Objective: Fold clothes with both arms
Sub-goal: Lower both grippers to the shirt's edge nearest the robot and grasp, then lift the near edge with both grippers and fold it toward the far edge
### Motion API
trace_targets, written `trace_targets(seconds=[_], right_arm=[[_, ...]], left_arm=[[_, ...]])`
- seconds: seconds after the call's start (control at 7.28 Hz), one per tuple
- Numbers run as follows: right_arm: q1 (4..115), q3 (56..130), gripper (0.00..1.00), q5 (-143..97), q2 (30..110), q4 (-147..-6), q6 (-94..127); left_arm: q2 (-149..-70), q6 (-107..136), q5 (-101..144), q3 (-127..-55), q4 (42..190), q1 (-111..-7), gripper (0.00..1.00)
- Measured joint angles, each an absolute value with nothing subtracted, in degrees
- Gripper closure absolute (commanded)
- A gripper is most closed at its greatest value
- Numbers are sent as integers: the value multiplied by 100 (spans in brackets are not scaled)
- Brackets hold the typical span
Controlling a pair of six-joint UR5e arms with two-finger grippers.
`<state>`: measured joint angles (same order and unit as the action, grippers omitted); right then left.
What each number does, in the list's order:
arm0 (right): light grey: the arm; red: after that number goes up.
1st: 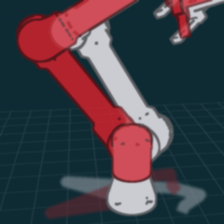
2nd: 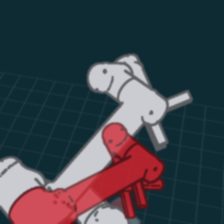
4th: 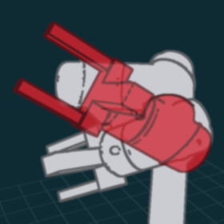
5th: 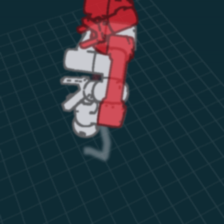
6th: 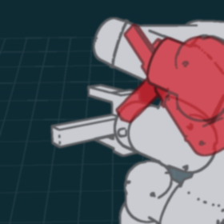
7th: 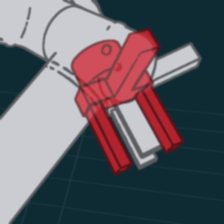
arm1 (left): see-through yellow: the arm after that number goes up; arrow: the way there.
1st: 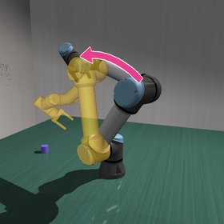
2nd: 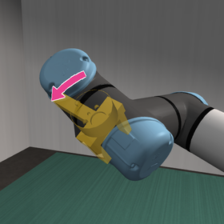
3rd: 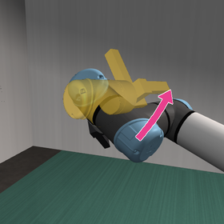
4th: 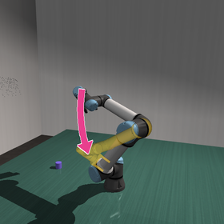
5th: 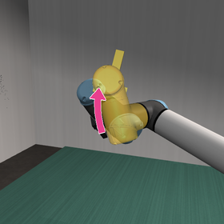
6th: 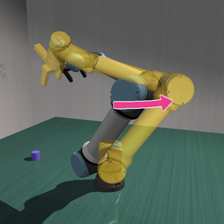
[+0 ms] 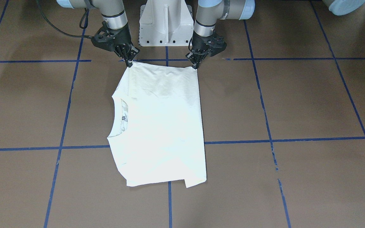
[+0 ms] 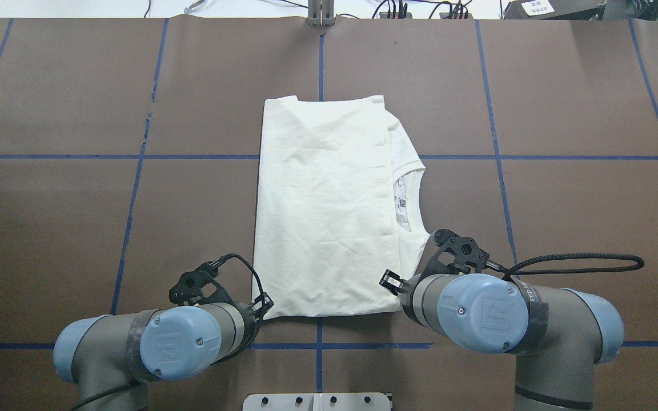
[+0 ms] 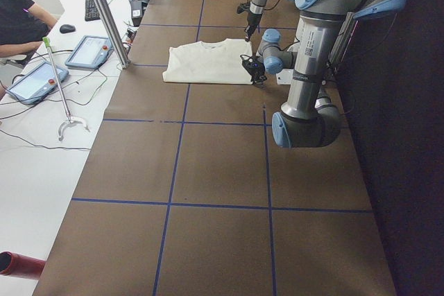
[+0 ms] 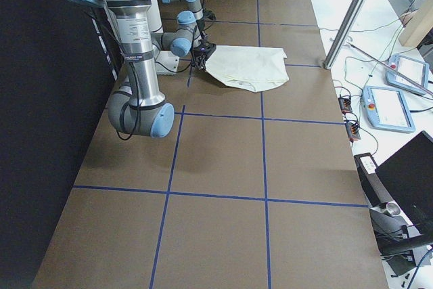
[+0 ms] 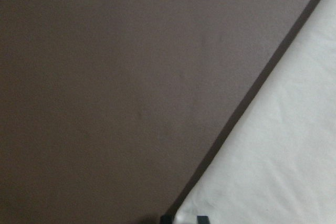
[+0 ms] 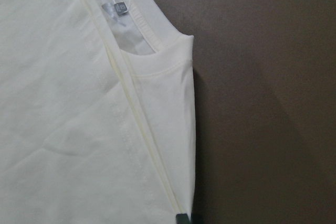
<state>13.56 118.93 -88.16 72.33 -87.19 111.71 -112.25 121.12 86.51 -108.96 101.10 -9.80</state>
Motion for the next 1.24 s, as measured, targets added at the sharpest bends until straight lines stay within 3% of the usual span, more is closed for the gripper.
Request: trace_targets(seconds=[0.27, 0.55, 1.24], right_arm=[[1355, 11899, 100, -8815, 7231, -8719, 11171], [1348, 12027, 100, -8854, 7243, -8720, 11171], [1423, 13163, 100, -9509, 7640, -8719, 11161]], left_arm=[[-11212, 12099, 8651, -11093, 10050, -984, 100], [-11201, 12095, 8658, -11727, 9563, -939, 100], [-11229, 12255, 8815, -13100, 8621, -727, 100]])
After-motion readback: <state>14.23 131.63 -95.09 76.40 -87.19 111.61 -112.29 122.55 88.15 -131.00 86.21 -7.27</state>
